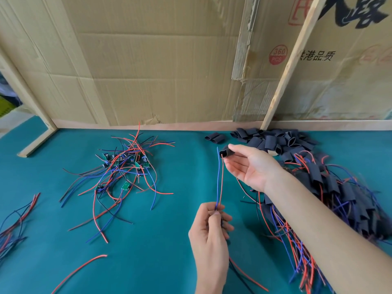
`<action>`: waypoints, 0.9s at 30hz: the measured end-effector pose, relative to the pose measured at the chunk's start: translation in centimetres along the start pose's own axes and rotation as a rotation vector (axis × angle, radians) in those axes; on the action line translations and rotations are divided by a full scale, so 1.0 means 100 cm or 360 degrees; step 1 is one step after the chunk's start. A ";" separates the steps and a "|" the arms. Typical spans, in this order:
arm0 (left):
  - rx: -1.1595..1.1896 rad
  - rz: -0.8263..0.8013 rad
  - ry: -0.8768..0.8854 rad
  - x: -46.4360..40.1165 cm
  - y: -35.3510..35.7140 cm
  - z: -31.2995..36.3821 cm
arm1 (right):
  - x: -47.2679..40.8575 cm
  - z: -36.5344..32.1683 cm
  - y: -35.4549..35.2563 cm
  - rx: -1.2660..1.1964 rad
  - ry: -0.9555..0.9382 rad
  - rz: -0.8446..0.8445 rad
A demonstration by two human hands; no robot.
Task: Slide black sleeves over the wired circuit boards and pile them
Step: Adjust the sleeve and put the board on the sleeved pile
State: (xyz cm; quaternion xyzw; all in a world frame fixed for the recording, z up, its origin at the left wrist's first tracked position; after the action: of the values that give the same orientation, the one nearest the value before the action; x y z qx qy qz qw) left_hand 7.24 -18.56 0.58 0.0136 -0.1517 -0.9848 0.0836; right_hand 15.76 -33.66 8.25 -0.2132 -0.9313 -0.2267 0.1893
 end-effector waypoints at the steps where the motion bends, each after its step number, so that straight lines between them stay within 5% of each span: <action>1: 0.0010 0.0000 0.0000 0.001 0.001 0.001 | 0.000 0.001 0.000 -0.0016 0.0031 -0.0016; 13: -0.0016 -0.0042 -0.0011 0.001 0.000 -0.003 | 0.006 -0.004 0.008 -0.0150 0.0057 -0.0130; 27: -0.0041 0.0015 0.0002 -0.002 -0.003 -0.005 | 0.018 -0.016 0.004 0.0537 -0.0404 -0.0279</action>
State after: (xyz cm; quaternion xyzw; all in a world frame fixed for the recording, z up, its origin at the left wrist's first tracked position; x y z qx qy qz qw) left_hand 7.44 -18.40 0.01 0.0123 -0.1391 -0.9863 0.0883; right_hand 14.87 -33.64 10.51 -0.1236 -0.9873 -0.0545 0.0831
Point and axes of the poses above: each hand's wrist, its own x-axis away from the middle knuckle, its own y-axis out of the palm, z = x × y, the point moved 4 cm from there along -x, towards the middle knuckle, and after that the axes turned 6 degrees about z, right-handed, at the moved point
